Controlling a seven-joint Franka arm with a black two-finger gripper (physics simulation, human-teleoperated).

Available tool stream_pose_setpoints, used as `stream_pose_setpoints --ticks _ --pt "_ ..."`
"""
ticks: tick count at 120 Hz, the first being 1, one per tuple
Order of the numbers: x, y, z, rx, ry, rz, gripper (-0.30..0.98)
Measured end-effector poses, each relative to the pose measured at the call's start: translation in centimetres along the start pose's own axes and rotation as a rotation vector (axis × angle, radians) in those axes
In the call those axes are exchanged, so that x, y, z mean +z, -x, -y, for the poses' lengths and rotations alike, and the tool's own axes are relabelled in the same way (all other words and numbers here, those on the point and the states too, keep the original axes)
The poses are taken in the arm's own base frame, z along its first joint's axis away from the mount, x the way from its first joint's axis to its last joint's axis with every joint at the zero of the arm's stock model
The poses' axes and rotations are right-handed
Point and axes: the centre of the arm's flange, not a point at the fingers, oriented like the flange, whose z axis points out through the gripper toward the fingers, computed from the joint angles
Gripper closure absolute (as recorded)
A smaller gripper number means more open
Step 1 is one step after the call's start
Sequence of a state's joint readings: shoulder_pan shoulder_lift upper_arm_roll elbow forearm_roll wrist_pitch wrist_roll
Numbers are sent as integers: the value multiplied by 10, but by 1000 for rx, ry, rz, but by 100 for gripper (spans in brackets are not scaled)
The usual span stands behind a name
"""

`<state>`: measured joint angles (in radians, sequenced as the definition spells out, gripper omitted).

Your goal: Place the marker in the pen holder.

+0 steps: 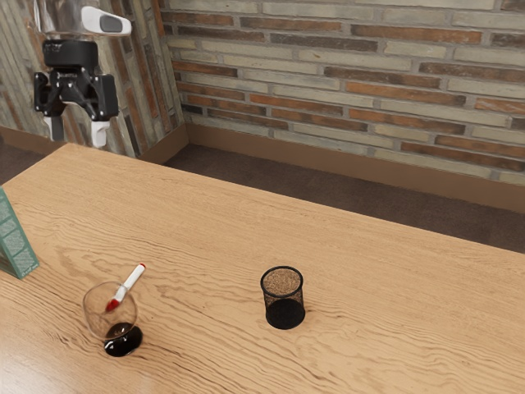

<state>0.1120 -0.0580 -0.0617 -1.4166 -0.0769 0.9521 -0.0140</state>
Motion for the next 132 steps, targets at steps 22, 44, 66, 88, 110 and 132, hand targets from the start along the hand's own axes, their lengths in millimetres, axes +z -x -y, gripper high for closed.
stream_pose_setpoints --ticks 22,44,66,88,110,132 --pt "57 -64 7 -25 -24 -83 0" --pt "199 -154 76 -141 1 -8 0" --pt "281 -196 85 -152 -4 -57 0" --pt "306 -229 97 -155 -16 -208 7" --pt "324 -249 129 -192 -5 -281 20" --pt "347 -262 145 -209 4 -300 39"
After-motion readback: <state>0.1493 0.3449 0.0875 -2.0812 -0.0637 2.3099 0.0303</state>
